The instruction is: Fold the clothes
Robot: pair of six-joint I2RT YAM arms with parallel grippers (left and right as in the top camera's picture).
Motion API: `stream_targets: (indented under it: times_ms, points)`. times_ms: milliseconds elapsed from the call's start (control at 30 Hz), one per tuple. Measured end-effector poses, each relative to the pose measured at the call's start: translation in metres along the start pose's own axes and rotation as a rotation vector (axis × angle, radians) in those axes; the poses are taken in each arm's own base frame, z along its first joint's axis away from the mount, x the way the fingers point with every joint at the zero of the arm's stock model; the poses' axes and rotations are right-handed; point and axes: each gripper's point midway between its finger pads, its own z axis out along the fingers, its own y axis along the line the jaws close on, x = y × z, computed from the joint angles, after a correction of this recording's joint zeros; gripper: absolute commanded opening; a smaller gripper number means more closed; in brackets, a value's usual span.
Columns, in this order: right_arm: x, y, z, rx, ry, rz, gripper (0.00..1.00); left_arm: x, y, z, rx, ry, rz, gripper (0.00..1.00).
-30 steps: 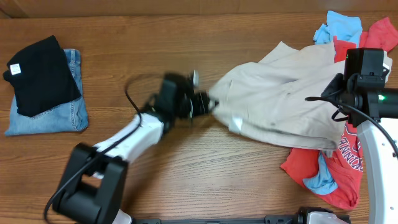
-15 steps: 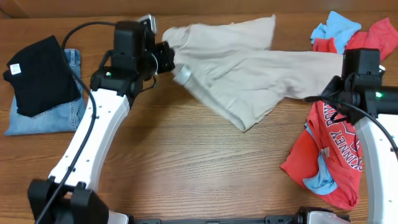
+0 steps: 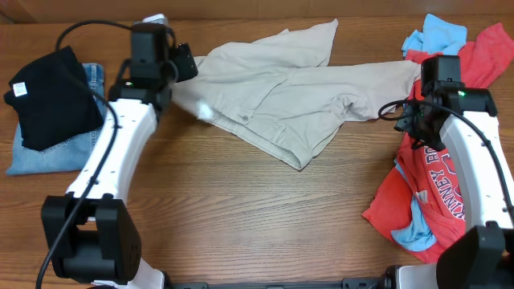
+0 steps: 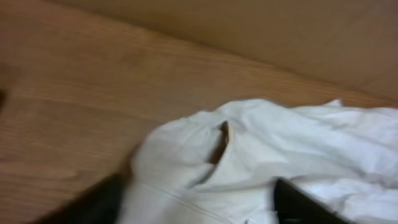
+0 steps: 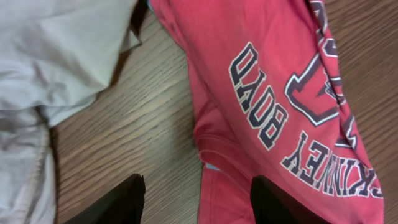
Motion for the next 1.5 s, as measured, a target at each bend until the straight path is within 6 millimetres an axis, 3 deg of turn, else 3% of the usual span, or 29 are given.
stream_targets:
  times_ms: [100,167,333,467,567,867,1000,1133,1300,1500]
  points:
    - [0.0,0.006,0.012,-0.006,0.023,-0.028,0.57,0.02,0.007,-0.005,0.03,0.127,-0.026,1.0]
    - [0.001,0.013,0.019,-0.032,0.04,-0.051,0.54,0.039,-0.005,-0.011,0.092,0.221,-0.033,1.0]
    - [0.006,0.023,0.041,-0.115,0.125,-0.069,0.19,0.091,-0.069,-0.029,0.242,0.397,0.029,1.0]
    - [0.007,0.015,0.065,-0.158,0.202,-0.033,0.2,0.133,-0.129,-0.046,0.355,0.472,0.12,1.0]
    - [0.006,0.005,0.079,-0.171,0.231,-0.025,0.26,0.165,-0.158,-0.049,0.398,0.536,0.142,1.0]
    - [-0.008,-0.01,0.104,-0.193,0.221,-0.016,0.28,0.253,-0.218,0.002,0.471,0.62,0.168,1.0]
    - [-0.003,-0.012,0.117,-0.197,0.256,-0.013,0.29,0.275,-0.235,0.014,0.507,0.636,0.152,1.0]
    - [0.01,-0.011,0.139,-0.184,0.319,-0.014,0.34,0.283,-0.237,0.015,0.51,0.664,0.125,0.8]
    - [0.008,-0.019,0.147,-0.126,0.311,0.002,0.38,0.309,-0.209,-0.003,0.403,0.842,0.113,0.82]
    - [-0.006,-0.056,0.155,-0.005,0.264,0.107,0.44,0.327,-0.163,-0.038,0.27,1.088,0.067,0.9]
